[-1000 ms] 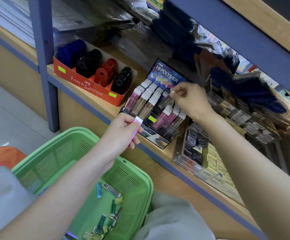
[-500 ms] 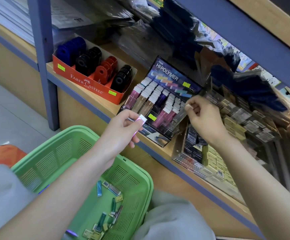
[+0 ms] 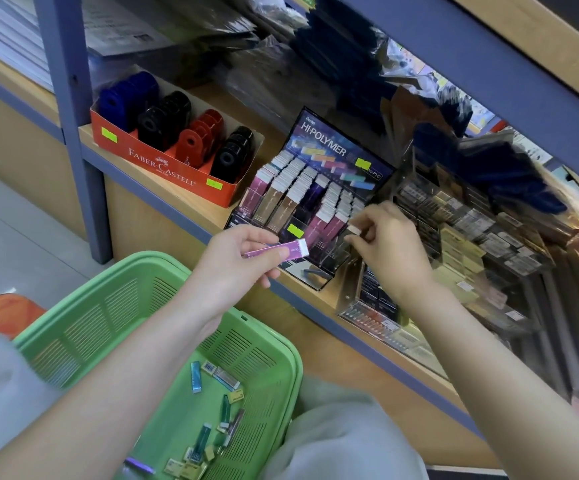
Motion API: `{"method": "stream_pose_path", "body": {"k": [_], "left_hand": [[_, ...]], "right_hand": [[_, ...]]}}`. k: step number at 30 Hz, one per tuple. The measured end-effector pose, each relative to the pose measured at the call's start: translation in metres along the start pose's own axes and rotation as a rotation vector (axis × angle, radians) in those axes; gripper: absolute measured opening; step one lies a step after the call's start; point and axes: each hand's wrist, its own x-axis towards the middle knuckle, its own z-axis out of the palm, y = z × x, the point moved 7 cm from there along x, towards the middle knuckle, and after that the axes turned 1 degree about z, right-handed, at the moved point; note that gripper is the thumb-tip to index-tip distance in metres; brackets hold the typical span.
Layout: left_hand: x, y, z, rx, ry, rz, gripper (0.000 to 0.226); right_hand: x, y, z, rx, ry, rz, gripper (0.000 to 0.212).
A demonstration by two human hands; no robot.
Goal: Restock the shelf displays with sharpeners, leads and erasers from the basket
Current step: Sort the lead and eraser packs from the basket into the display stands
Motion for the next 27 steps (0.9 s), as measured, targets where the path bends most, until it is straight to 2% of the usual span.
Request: {"method": "stream_pose_path", "body": {"k": [2,4,8,10,16,18,20,24,27], "left_hand": [[0.0,0.001,-0.002,0.027,0.013,0.031,0.01],[-0.002,0.007,-0.002,0.046,0.013,0.092,0.01],[-0.003,0.014,0.0,0.05,0.014,0.166,0.02],[-0.003,0.016,0.0,0.023,0.032,0.181,0.018],[-0.009,0.026,0.0,0.005,0.043,0.277,0.011],[-0.009,0.029,0.0,0.096,0.062,0.32,0.01],[-0.006,0.036,0.002,0.257,0.098,0.404,0.01],[0.002,0.058,0.007,0.536,0.139,0.597,0.021],[0.012,0.071,0.017,0.784,0.1,0.706,0.03]], "right_hand": [[-0.004,-0.008,-0.006,0.064,0.056,0.017,0.024],[-0.009,-0.024,-0.012,0.258,0.054,0.007,0.017],[-0.027,-0.064,0.001,0.5,-0.266,-0.018,0.015],[-0.035,-0.073,0.007,0.562,-0.348,-0.004,0.014],[-0.048,-0.069,0.007,0.744,-0.305,0.106,0.004],[-0.049,-0.064,0.001,0.825,-0.258,0.158,0.006],[-0.045,-0.052,-0.015,0.903,-0.136,0.206,0.007],[-0.029,-0.015,-0.041,0.673,0.131,0.213,0.007],[-0.017,-0.005,-0.038,0.441,0.107,0.175,0.011]]}}
